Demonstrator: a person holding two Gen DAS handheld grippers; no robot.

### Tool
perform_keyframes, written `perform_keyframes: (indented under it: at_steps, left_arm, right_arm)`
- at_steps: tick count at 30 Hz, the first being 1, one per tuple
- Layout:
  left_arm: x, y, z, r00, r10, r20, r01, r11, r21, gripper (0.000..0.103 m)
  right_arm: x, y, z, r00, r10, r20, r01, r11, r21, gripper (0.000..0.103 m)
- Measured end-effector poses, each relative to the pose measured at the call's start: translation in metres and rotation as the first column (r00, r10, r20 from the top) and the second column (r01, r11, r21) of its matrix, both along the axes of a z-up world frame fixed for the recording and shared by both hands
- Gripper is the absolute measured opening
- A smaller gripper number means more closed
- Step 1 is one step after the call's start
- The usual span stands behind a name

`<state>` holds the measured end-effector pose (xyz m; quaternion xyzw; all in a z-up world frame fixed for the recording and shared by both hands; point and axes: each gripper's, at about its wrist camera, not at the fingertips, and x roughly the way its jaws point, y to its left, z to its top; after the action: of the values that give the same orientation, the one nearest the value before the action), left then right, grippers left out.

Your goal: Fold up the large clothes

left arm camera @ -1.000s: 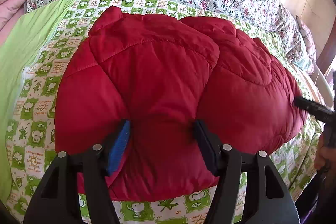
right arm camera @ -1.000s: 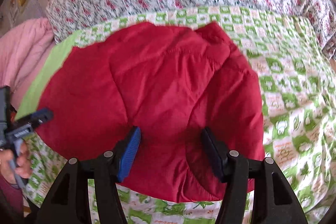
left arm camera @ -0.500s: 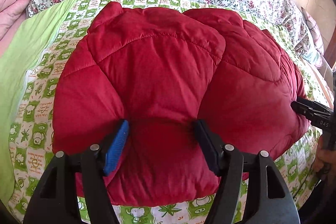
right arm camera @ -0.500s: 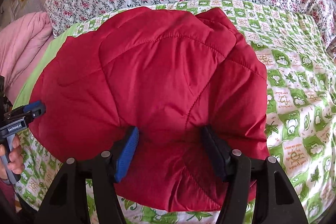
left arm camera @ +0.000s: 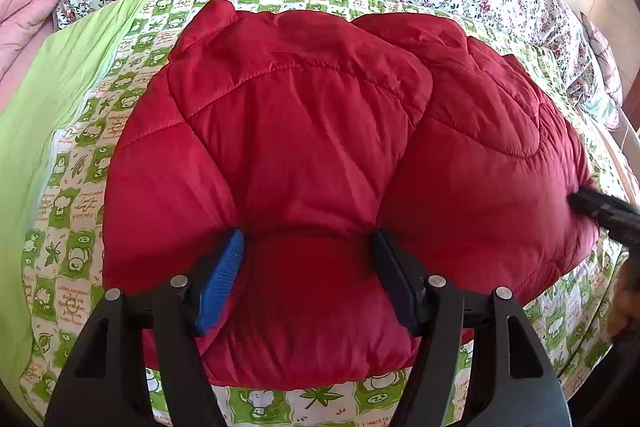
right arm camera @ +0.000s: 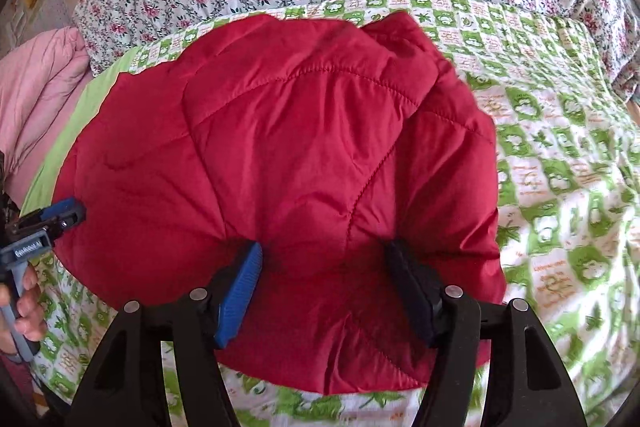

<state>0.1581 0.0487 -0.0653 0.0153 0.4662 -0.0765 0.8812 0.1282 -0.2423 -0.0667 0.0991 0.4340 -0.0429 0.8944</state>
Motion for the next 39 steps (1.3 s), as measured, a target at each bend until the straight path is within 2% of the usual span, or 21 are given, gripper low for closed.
perform_keyframes:
  at_steps: [4, 7, 10, 14, 17, 20, 24, 27, 31, 34, 39]
  left_arm:
    - [0.000, 0.000, 0.001, 1.000, 0.002, -0.005, -0.002, 1.000, 0.003, 0.067]
    - [0.000, 0.001, 0.006, 1.000, 0.007, -0.007, -0.007, 1.000, 0.006, 0.066]
    - [0.001, 0.008, 0.025, 1.000, 0.013, 0.019, -0.013, 0.999, -0.036, 0.065]
    - [0.017, 0.023, 0.040, 0.996, 0.050, 0.069, -0.048, 0.998, -0.029, 0.065]
    - [0.038, 0.035, 0.029, 0.997, 0.074, 0.031, -0.072, 0.997, -0.036, 0.065]
    - [0.052, 0.037, 0.011, 0.998, 0.043, -0.038, -0.044, 0.998, -0.037, 0.065]
    - [0.045, 0.029, 0.008, 0.999, 0.010, -0.036, -0.009, 1.000, 0.011, 0.065]
    - [0.045, 0.030, 0.005, 0.999, 0.014, -0.038, -0.014, 1.000, -0.004, 0.065]
    - [0.046, 0.028, 0.005, 0.999, 0.018, -0.033, -0.018, 1.000, 0.013, 0.065]
    - [0.045, 0.026, 0.007, 0.999, 0.024, -0.033, -0.023, 0.999, 0.025, 0.065]
    - [0.040, 0.023, 0.017, 0.999, 0.033, -0.032, -0.031, 0.998, 0.058, 0.065]
  right_arm:
    - [0.000, 0.012, 0.033, 0.997, 0.050, 0.067, -0.048, 0.998, -0.032, 0.065]
    - [0.017, 0.015, 0.043, 0.994, 0.074, 0.078, -0.071, 0.997, -0.034, 0.065]
    - [0.034, 0.014, 0.042, 0.995, 0.079, 0.062, -0.077, 0.997, -0.030, 0.065]
    - [0.051, 0.011, 0.035, 0.996, 0.079, 0.033, -0.078, 0.996, -0.033, 0.066]
    - [0.058, 0.003, 0.022, 0.998, 0.059, -0.011, -0.059, 0.998, -0.028, 0.066]
    - [0.060, -0.002, 0.008, 0.997, 0.061, -0.038, -0.061, 0.998, -0.011, 0.066]
    - [0.056, -0.006, 0.000, 0.996, 0.070, -0.051, -0.070, 0.997, 0.011, 0.066]
    - [0.056, -0.009, -0.006, 0.996, 0.075, -0.046, -0.074, 0.997, 0.035, 0.066]
    - [0.055, -0.008, -0.010, 0.997, 0.068, -0.033, -0.067, 0.997, 0.033, 0.067]
    - [0.054, -0.008, -0.011, 0.998, 0.061, -0.022, -0.060, 0.997, 0.042, 0.067]
    - [0.045, -0.006, 0.005, 0.999, 0.038, -0.007, -0.038, 0.999, 0.017, 0.066]
